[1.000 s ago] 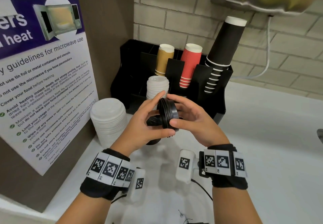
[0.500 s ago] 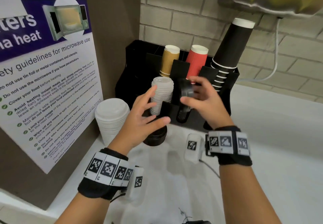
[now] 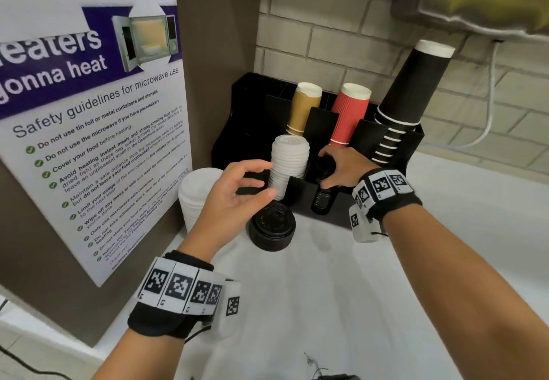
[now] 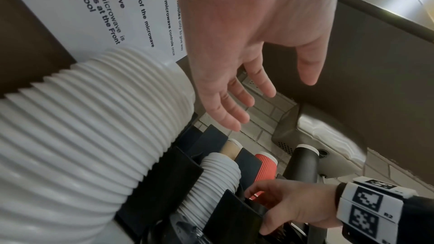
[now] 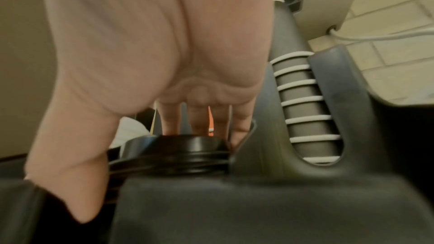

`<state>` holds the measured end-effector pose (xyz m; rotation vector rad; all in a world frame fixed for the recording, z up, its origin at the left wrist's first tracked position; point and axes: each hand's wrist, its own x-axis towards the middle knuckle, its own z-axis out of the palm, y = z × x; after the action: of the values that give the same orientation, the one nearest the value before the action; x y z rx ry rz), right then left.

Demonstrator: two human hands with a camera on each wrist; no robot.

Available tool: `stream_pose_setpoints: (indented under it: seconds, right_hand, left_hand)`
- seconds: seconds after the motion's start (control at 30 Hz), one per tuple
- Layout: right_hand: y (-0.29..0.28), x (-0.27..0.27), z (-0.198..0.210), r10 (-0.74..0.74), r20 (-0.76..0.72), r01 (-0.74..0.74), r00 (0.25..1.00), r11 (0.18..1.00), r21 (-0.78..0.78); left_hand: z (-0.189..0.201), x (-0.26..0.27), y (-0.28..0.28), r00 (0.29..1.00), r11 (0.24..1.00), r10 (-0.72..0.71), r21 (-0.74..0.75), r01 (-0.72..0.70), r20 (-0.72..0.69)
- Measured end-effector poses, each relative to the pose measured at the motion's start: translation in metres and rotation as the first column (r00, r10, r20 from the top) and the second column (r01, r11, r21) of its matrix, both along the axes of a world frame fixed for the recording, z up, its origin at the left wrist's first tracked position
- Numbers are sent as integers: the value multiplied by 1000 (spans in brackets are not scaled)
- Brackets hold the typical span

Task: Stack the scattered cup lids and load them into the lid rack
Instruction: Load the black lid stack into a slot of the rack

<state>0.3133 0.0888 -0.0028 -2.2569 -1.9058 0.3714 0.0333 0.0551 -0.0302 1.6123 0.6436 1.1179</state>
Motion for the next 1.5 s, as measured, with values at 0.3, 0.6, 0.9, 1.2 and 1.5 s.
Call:
stream_pose_setpoints:
  seconds: [0.3, 0.6, 0.9, 1.2, 1.5]
  right_hand:
    - [-12, -8, -7, 30, 92, -25, 995, 998, -57]
    - [-35, -29, -39, -76, 493, 22, 867, 993, 114]
    - [-43, -36, -39, -84, 429, 36, 899, 992, 120]
    - [-55, -80, -22, 184, 58, -192, 981, 913, 360]
    - [-40, -113, -58, 229, -22, -228, 973, 953, -197]
  left_hand:
    - [-2, 3, 0, 1000, 1000, -1, -12, 1, 4]
    - [0, 6, -3, 1000, 1000, -11, -11, 11, -10]
    - [-1, 4, -5, 1000, 1000, -3, -11, 3, -13]
    - [0, -3, -3, 999, 999, 27, -18, -26, 17]
    - [0, -11, -6, 999, 999, 39, -20, -39, 8]
